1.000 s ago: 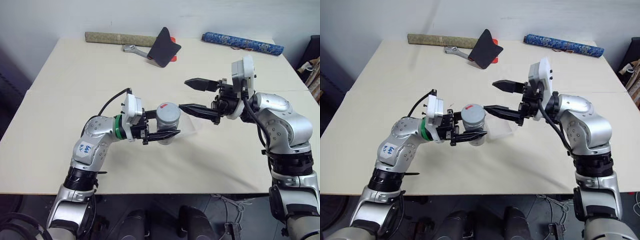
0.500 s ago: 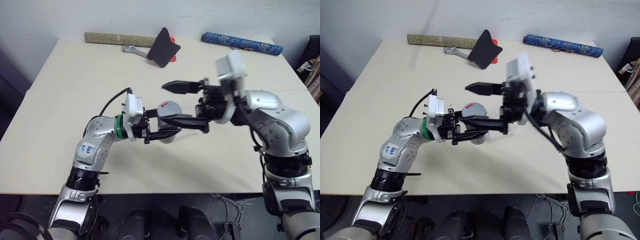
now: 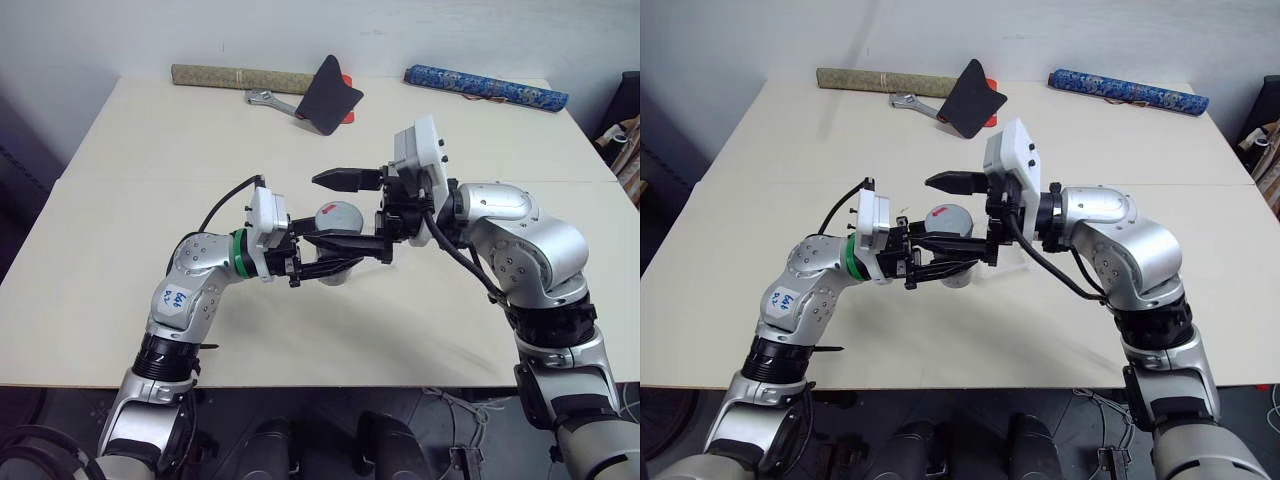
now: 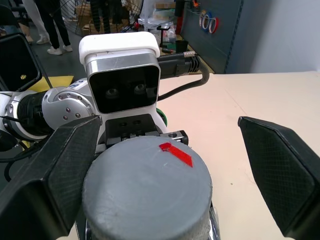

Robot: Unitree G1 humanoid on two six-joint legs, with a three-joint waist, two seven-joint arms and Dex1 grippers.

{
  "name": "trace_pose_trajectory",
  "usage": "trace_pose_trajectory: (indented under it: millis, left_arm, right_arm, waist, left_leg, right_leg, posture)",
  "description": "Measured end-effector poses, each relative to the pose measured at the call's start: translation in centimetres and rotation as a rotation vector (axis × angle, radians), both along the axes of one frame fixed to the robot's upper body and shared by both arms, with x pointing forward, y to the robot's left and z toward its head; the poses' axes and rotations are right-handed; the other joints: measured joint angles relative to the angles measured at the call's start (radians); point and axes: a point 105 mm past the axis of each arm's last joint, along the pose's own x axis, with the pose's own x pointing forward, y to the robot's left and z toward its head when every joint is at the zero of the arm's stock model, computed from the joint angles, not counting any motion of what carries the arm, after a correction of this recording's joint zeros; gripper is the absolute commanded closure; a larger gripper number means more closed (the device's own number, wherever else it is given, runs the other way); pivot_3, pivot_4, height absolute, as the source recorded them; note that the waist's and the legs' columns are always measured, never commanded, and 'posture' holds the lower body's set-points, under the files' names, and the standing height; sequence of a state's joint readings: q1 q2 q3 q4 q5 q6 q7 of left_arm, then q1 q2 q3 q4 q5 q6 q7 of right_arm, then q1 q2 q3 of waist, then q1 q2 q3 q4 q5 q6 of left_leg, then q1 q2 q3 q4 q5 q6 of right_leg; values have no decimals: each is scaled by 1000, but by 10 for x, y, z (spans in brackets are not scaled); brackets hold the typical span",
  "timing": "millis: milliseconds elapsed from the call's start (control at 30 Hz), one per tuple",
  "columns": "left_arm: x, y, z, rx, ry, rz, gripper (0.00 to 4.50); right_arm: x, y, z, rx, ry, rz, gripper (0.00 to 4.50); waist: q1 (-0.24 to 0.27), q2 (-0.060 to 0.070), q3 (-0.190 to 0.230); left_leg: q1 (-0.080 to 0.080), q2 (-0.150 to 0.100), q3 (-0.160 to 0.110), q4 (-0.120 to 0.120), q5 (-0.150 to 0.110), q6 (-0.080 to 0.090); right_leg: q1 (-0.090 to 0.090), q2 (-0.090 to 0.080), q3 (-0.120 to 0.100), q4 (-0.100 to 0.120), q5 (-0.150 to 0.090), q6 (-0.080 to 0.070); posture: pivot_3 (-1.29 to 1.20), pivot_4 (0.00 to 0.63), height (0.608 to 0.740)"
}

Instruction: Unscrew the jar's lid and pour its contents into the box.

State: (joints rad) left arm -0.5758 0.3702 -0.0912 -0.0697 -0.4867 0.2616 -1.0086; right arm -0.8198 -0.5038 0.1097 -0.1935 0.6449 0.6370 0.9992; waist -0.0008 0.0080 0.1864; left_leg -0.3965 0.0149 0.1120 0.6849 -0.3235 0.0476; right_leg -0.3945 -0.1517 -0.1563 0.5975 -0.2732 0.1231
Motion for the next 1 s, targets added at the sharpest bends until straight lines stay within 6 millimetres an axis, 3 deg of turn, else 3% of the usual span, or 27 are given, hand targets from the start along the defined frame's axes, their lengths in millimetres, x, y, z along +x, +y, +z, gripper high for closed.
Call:
trace_pose_trajectory:
  millis: [433,633,933,1000]
  left_arm:
    - [0,1,-1,3,2,0,2105]
    - [0,1,-1,5,1,-5,2105]
    - [0,0,-1,4,2,-5,2105]
    - [0,0,-1,3,2,-5,2105]
  right_arm:
    - [-4,-19,0,17,18,54,39]
    - [-19,-12,6,11,10,117,39]
    - [-9,-8,-4,-46,21,39,39]
    - [-7,-6,-7,-58,23,34,394]
  waist:
    - [0,0,0]
    - [0,0,0]
    - [0,0,0]
    - [0,0,0]
  left_leg:
    - [0,0,0,0,0,0]
    - [0,0,0,0,0,0]
    - [0,0,0,0,0,0]
    - [0,0,0,0,0,0]
  right_leg:
    - [0,0,0,0,0,0]
    - [0,0,0,0,0,0]
    - [0,0,0,0,0,0]
    - [0,0,0,0,0,0]
  posture:
    - [0,150,740]
    - [0,150,740]
    - [0,150,740]
    - [0,150,740]
